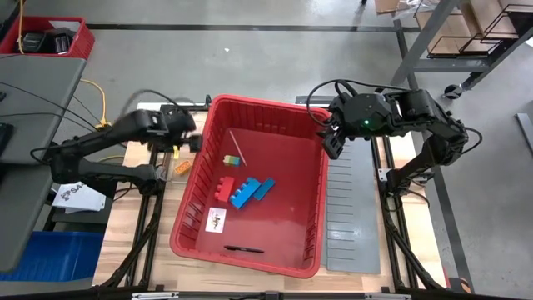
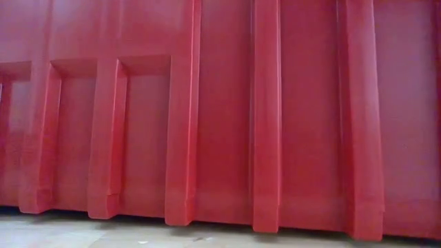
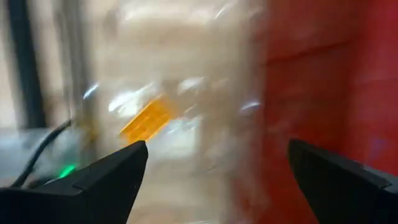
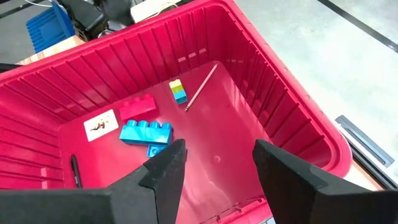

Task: Sort blocks
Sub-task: Remove the blue block from the bin

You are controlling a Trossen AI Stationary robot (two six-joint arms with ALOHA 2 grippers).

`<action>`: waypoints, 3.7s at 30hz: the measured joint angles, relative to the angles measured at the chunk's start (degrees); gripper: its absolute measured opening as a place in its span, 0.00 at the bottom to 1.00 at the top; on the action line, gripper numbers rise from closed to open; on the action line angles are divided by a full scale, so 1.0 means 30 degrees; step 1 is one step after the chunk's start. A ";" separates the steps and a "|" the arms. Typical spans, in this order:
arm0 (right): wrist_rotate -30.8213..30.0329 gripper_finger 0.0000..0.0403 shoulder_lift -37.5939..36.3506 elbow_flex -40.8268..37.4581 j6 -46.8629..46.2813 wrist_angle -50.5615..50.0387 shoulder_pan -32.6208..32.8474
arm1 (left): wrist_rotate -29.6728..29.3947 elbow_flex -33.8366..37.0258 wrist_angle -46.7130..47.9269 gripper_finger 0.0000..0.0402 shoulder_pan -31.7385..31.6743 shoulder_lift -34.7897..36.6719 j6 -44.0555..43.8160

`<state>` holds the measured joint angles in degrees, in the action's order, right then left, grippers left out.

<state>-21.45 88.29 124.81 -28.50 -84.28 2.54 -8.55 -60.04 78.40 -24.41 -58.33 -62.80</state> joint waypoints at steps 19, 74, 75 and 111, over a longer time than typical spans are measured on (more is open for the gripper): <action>0.0011 0.46 -0.0007 0.0000 -0.0912 -0.0056 -0.0770 | 0.1756 -1.2121 -0.1867 0.94 0.5849 -0.9194 0.8522; 0.0357 0.46 -0.0022 -0.0015 -0.0821 -0.0140 -0.0762 | 0.0836 -0.9250 -0.7062 0.31 0.9456 -1.8034 0.6347; 0.0323 0.46 -0.0022 -0.0015 -0.0752 -0.0143 -0.0756 | 0.0789 -0.9826 -0.6754 0.31 0.9413 -1.7601 0.6527; -0.0131 0.46 -0.0022 -0.0015 -0.0887 0.0607 -0.0704 | -0.0869 0.3000 -0.2461 0.57 -0.2597 -0.0337 -0.0029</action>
<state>-21.85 88.23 124.77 -31.16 -82.46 0.43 -11.15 -51.04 71.01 -32.20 -59.34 -62.88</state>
